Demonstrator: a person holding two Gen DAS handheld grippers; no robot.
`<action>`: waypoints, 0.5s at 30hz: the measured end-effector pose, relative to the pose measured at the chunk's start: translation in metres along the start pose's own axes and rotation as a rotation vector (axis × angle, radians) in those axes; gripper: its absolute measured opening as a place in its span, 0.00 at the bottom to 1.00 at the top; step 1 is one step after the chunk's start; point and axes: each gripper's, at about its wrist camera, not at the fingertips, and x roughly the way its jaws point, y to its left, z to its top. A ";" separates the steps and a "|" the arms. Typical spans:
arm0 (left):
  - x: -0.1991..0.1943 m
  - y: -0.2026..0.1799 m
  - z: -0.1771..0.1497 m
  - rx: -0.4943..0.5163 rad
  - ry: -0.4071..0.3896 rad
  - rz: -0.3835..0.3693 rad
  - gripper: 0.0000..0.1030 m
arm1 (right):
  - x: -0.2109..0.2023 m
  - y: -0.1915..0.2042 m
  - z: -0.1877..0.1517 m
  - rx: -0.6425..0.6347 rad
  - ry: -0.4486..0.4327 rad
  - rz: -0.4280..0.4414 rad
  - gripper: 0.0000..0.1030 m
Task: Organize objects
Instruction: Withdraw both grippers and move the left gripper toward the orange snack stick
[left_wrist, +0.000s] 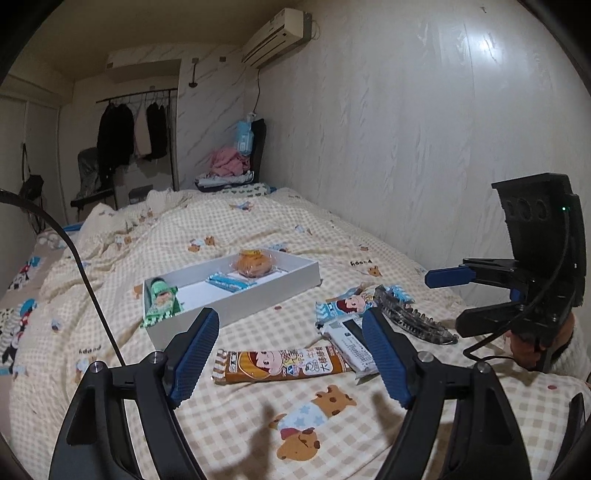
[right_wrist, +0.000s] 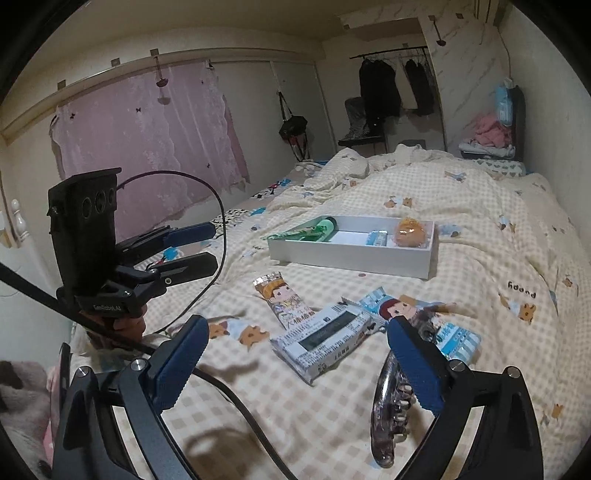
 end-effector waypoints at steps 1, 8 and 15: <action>0.002 0.000 -0.001 -0.003 0.006 0.006 0.81 | 0.000 -0.001 -0.001 0.007 0.000 0.002 0.95; 0.017 -0.008 -0.008 0.033 0.056 0.015 0.82 | 0.005 -0.007 -0.008 0.031 0.003 -0.022 0.95; 0.026 -0.012 -0.015 0.038 0.086 0.030 0.87 | 0.011 -0.012 -0.024 0.084 -0.028 -0.080 0.95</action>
